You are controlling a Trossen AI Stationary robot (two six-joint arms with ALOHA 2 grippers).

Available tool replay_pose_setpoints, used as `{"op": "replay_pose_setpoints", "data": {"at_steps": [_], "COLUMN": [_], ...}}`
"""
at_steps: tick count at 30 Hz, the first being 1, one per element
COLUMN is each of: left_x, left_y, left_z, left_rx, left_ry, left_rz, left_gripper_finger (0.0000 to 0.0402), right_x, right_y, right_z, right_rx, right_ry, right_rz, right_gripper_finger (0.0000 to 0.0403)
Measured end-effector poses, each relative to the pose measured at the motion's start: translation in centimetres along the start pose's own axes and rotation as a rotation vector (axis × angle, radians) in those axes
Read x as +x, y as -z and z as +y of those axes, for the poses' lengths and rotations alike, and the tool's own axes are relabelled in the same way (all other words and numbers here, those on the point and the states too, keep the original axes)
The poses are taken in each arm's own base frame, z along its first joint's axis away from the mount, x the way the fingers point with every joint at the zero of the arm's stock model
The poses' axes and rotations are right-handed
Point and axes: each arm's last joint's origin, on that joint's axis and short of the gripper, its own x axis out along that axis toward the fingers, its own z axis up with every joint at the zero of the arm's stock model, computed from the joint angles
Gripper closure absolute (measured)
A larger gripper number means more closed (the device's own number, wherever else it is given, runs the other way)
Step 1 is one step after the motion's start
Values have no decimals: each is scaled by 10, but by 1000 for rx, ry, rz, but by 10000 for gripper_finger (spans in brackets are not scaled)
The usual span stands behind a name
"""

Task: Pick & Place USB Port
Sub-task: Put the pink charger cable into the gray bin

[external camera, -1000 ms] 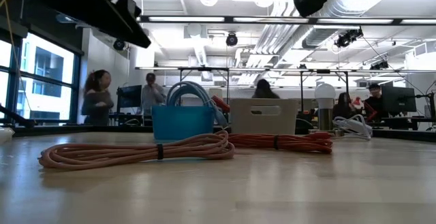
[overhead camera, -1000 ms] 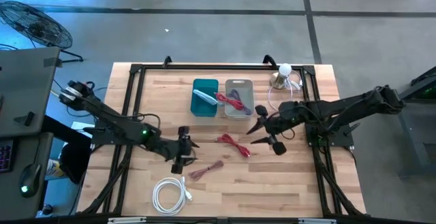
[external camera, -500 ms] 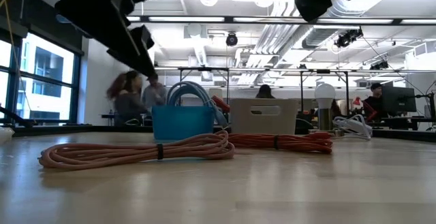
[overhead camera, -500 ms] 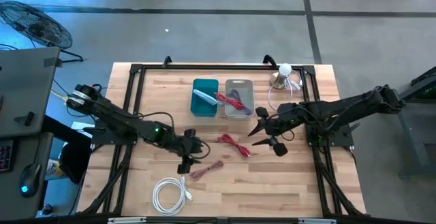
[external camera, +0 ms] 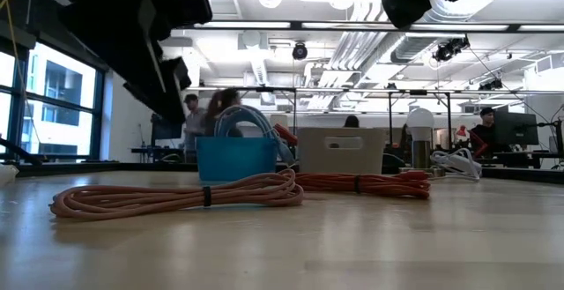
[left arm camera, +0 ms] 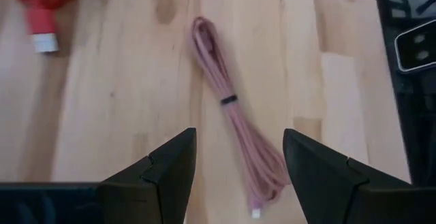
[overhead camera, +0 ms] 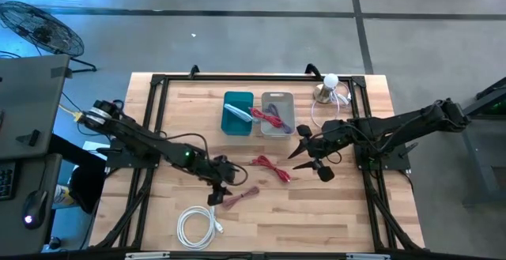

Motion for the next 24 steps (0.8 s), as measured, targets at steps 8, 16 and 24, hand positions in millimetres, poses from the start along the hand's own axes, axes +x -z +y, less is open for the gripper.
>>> {"op": "replay_pose_setpoints", "data": {"at_steps": [8, 16, 24], "left_x": [15, 23, 24], "left_y": [0, 2, 2], "left_z": [-1, 0, 1], "left_rx": [-15, -29, -45], "left_ry": [38, 56, 33], "left_rz": [-9, 2, -5], "left_gripper_finger": [186, 186, 186], "right_x": [0, 0, 6], "right_y": [0, 1, 16], "right_z": [0, 0, 0], "right_rx": [0, 6, 3], "right_ry": [1, 2, 3], "right_rz": [2, 8, -9], "right_gripper_finger": [238, 238, 238]}}
